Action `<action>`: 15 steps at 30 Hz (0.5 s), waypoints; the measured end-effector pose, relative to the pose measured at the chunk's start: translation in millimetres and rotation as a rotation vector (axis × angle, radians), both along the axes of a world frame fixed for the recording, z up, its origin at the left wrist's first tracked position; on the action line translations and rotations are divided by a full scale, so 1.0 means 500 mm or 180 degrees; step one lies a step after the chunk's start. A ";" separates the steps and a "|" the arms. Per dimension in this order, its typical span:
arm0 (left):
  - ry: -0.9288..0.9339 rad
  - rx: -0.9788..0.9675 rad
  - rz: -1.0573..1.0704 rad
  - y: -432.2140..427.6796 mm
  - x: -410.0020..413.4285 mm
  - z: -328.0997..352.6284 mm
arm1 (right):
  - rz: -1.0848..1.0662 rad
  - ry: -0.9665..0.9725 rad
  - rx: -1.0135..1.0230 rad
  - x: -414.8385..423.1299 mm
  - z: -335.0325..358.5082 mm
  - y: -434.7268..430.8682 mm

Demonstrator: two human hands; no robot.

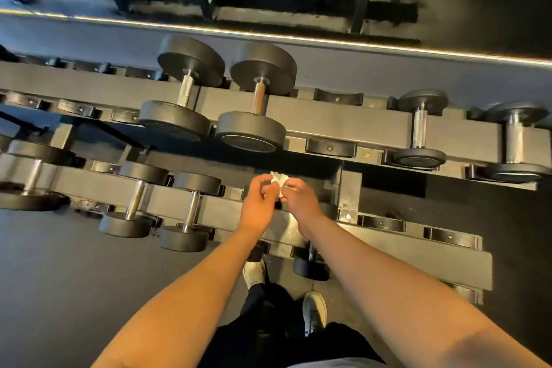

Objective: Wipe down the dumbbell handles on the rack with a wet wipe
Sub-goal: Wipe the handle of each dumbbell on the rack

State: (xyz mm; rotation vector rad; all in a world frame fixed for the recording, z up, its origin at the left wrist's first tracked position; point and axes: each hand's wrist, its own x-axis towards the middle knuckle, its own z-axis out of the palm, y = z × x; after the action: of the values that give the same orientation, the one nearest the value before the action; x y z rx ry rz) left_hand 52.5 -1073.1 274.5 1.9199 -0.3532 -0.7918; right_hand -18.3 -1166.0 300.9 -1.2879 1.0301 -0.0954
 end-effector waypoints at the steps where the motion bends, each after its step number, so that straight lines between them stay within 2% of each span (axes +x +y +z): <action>1: 0.0028 -0.0066 -0.0058 -0.002 0.019 0.012 | 0.0010 -0.0038 -0.0063 0.018 0.004 0.001; 6: -0.0107 -0.0641 -0.0408 -0.019 0.147 0.063 | -0.0284 -0.0420 -0.0372 0.132 0.023 -0.010; 8: -0.0359 -0.0876 -0.0485 -0.026 0.203 0.077 | -0.0396 -0.0488 -0.0570 0.179 0.035 -0.018; 11: -0.1173 -0.0459 -0.0578 -0.045 0.277 0.096 | -0.0655 -0.0498 -0.1033 0.253 0.045 -0.039; 13: -0.1647 -0.0410 -0.0564 -0.065 0.321 0.101 | -0.0915 -0.0452 -0.1315 0.294 0.053 -0.058; 15: -0.2193 -0.0424 -0.0970 -0.094 0.362 0.093 | -0.1142 -0.0380 -0.1502 0.323 0.056 -0.079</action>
State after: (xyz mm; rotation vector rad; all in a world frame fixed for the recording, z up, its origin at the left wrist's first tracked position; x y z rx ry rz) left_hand 233.4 -1119.9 321.1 1.9886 -1.1077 -0.2540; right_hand 143.3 -1205.3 328.8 -1.4807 1.1661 -0.7163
